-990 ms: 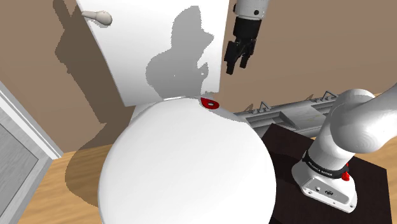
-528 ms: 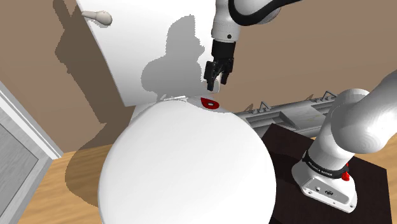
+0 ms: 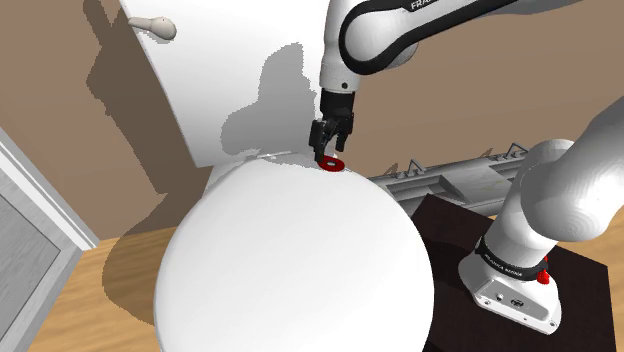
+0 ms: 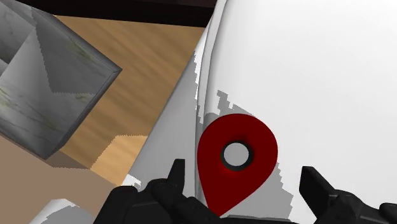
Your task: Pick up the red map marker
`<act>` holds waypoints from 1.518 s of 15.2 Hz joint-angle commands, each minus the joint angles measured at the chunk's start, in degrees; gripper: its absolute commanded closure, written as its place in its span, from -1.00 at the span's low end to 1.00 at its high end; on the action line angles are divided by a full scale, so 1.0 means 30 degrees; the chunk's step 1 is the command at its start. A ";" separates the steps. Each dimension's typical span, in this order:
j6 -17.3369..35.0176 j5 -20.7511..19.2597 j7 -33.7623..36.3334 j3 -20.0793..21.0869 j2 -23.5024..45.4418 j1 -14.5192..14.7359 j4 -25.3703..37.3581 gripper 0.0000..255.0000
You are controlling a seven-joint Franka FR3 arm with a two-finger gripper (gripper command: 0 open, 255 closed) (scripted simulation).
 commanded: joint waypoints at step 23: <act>-0.1915 -0.0180 0.0309 -0.0106 -0.0480 -0.0054 0.1463 1.00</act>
